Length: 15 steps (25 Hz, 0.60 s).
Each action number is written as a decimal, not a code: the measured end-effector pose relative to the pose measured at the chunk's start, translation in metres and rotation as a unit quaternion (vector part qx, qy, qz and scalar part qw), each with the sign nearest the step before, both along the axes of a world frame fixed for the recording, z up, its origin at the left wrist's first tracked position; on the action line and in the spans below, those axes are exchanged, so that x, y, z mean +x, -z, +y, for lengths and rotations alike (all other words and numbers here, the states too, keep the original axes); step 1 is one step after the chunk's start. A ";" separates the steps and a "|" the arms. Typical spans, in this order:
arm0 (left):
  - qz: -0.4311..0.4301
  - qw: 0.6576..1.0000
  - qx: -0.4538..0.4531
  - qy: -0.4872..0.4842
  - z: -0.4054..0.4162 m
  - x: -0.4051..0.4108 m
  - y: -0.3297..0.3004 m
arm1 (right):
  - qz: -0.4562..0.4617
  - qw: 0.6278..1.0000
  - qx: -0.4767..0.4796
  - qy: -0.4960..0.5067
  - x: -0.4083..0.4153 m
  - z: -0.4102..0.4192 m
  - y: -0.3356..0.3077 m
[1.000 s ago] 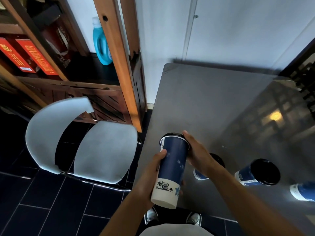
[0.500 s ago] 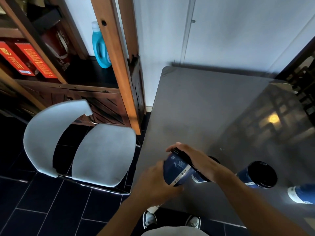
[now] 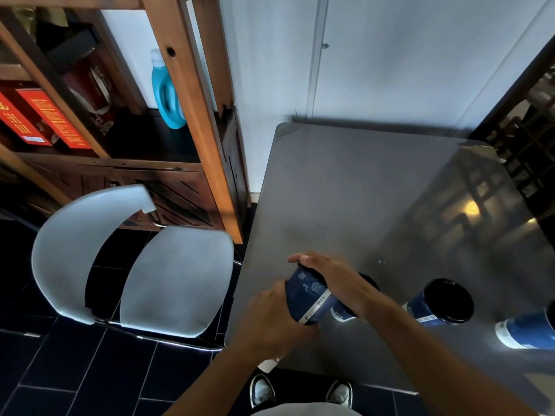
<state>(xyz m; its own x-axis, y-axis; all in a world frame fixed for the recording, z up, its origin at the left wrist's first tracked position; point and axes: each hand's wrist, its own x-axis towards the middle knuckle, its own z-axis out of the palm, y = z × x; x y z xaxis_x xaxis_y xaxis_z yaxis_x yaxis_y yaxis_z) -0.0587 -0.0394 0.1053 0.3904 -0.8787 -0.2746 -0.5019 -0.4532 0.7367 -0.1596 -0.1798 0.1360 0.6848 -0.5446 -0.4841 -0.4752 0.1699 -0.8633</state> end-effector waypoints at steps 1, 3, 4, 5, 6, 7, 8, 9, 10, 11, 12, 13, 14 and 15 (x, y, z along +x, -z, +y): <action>0.007 1.000 -0.001 0.000 0.000 0.001 -0.002 | -0.002 1.000 -0.002 0.000 0.000 0.000 -0.001; 0.030 1.000 0.003 0.001 0.001 0.001 -0.005 | -0.005 1.000 -0.005 -0.012 0.000 0.001 -0.006; 0.047 0.999 0.003 0.001 0.002 0.001 -0.006 | -0.005 1.000 -0.006 -0.023 0.000 0.002 -0.008; 0.065 0.998 0.001 0.001 0.003 0.001 -0.008 | -0.003 0.999 -0.009 -0.032 0.000 0.003 -0.010; 0.081 0.997 0.000 0.000 0.003 0.000 -0.010 | -0.001 0.999 -0.011 -0.036 0.000 0.003 -0.012; 0.095 0.996 0.001 -0.001 0.004 0.000 -0.012 | 0.001 0.999 -0.011 -0.039 0.000 0.004 -0.013; 0.111 0.994 0.003 -0.005 0.004 -0.001 -0.014 | 0.001 0.999 -0.009 -0.040 0.001 0.004 -0.014; 0.135 0.991 0.003 -0.012 0.005 -0.001 -0.016 | -0.001 0.999 -0.005 -0.042 0.002 0.004 -0.016; 0.167 0.986 0.004 -0.023 0.006 -0.001 -0.018 | -0.006 0.999 0.000 -0.047 0.002 0.004 -0.018; 0.201 0.979 0.005 -0.033 0.006 -0.001 -0.020 | -0.012 0.998 0.003 -0.054 0.003 0.004 -0.021; 0.232 0.972 0.009 -0.040 0.007 0.000 -0.022 | -0.016 0.998 0.005 -0.063 0.004 0.003 -0.023; 0.259 0.965 0.015 -0.045 0.008 0.001 -0.024 | -0.018 0.997 0.004 -0.075 0.004 0.002 -0.025; 0.279 0.959 0.020 -0.048 0.009 0.001 -0.027 | -0.019 0.996 0.001 -0.090 0.004 0.001 -0.027; 0.294 0.954 0.025 -0.049 0.010 0.002 -0.029 | -0.022 0.994 -0.001 -0.106 0.004 0.000 -0.028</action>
<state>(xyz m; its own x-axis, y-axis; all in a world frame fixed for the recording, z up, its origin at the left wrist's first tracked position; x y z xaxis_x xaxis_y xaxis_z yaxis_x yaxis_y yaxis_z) -0.0567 -0.0298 0.1342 0.2353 -0.8255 -0.5130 0.0387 -0.5194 0.8536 -0.1552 -0.1795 0.1642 0.8042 -0.3870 -0.4510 -0.4627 0.0686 -0.8839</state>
